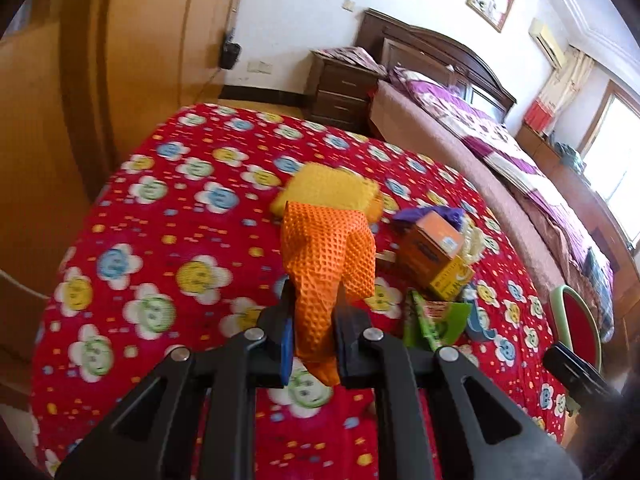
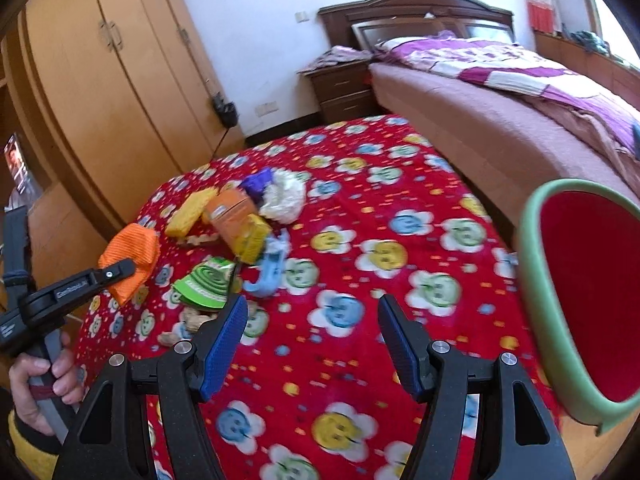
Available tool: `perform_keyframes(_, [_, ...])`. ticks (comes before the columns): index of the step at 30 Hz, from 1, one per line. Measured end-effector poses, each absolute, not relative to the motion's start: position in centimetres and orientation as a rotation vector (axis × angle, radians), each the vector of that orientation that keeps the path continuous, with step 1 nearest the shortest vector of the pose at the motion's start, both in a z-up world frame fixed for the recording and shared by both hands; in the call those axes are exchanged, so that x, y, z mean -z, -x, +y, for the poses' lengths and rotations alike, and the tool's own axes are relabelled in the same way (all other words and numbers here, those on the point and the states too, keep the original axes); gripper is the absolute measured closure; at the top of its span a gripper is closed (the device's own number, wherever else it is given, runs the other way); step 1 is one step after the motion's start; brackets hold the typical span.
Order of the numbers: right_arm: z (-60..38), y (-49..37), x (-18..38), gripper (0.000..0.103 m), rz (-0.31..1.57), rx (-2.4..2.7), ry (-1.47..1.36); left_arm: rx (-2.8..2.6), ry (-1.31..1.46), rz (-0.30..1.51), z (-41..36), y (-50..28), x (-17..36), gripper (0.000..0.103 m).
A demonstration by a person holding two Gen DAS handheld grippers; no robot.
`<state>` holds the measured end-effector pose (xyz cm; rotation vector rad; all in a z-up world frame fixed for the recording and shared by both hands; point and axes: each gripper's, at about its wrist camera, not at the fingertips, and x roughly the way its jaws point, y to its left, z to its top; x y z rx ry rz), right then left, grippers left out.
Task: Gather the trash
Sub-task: 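Grasp the orange mesh bag with the left tool, then grasp the light blue plastic piece with the right tool, then carry the blue piece over the bucket with the right tool while the left tool carries the mesh bag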
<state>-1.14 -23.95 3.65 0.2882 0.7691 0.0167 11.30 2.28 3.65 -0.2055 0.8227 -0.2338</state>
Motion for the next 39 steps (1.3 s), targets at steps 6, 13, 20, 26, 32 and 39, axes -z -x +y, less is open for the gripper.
perform_keyframes(6, [-21.5,-1.2,-2.1,0.034,0.828,-0.062,-0.254,0.194,0.215,0.809,3.9,-10.1,-2.9,0.088])
perform_keyframes(13, [-20.5,-3.6,-0.8,0.048,0.865,-0.074,-0.236,0.206,0.244,0.830,4.0,-9.8,-1.6,0.088])
perform_keyframes(20, [-20.2,-5.4,0.3,0.071,0.886,-0.070,-0.230,0.235,0.231,0.828,3.0,-9.6,-1.2,0.088])
perform_keyframes(26, [-20.6,-5.4,0.6,0.085,0.871,-0.061,-0.237,0.239,0.222,0.827,2.6,-9.5,-1.0,0.088])
perform_keyframes(32, [-21.1,-4.8,0.5,0.085,0.858,-0.076,-0.266,0.241,0.217,0.832,2.3,-9.3,-0.8,0.088])
perform_keyframes(39, [-21.3,-2.7,-0.3,0.085,0.820,-0.081,-0.260,0.244,0.219,0.824,1.9,-8.4,-1.2,0.088])
